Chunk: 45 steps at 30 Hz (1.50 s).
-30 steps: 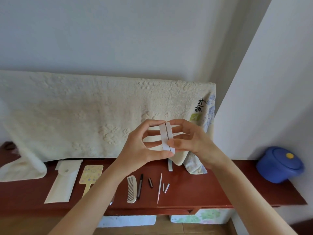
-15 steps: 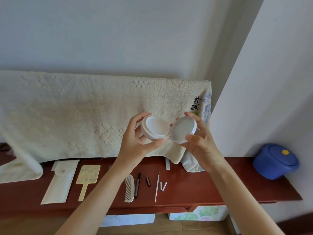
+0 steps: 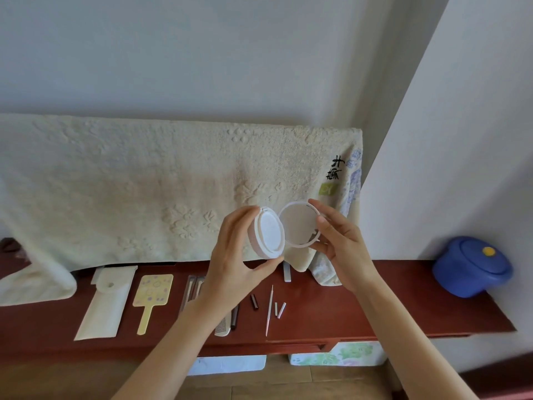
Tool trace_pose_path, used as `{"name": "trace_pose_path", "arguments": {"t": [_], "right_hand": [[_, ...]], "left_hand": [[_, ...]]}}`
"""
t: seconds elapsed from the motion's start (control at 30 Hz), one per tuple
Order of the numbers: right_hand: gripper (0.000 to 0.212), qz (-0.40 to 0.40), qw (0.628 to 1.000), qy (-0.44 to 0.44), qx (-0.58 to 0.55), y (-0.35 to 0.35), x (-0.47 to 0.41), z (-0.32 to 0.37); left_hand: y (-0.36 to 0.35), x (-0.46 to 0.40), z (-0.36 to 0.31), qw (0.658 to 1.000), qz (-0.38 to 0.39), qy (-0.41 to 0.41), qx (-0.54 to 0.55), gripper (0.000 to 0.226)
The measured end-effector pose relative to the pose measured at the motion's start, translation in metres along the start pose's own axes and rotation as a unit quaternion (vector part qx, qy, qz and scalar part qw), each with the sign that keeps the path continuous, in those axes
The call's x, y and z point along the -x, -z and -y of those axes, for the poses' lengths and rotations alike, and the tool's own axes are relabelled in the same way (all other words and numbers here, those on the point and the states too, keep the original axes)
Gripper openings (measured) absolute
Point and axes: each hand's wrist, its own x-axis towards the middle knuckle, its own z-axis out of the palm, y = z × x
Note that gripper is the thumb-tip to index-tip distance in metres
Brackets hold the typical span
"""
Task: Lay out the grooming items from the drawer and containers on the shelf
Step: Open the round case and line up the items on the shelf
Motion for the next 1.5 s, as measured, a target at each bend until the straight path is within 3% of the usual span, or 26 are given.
{"name": "trace_pose_path", "arguments": {"t": [0.17, 0.4, 0.63, 1.0, 1.33, 1.5], "right_hand": [[0.028, -0.010, 0.999, -0.033, 0.013, 0.006, 0.001, -0.009], [0.028, -0.014, 0.996, -0.074, 0.039, 0.026, 0.003, -0.028], [0.019, -0.053, 0.988, -0.106, 0.102, 0.059, -0.002, -0.049], [0.018, -0.099, 0.944, -0.254, 0.184, 0.132, 0.000, -0.155], [0.020, -0.094, 0.930, -0.297, 0.196, 0.172, -0.003, -0.204], [0.019, -0.084, 0.928, -0.301, 0.201, 0.176, -0.008, -0.212]], "left_hand": [[0.002, 0.012, 0.006, 0.983, 0.081, 0.128, 0.105, 0.077], [-0.015, 0.046, 0.013, 0.955, 0.086, 0.222, 0.175, 0.079], [-0.057, 0.067, 0.036, 0.952, 0.164, 0.225, 0.127, 0.080], [-0.164, 0.151, 0.076, 0.941, 0.268, 0.206, 0.004, 0.088], [-0.213, 0.174, 0.089, 0.925, 0.322, 0.192, -0.059, 0.089], [-0.219, 0.175, 0.092, 0.929, 0.310, 0.182, -0.088, 0.085]]}}
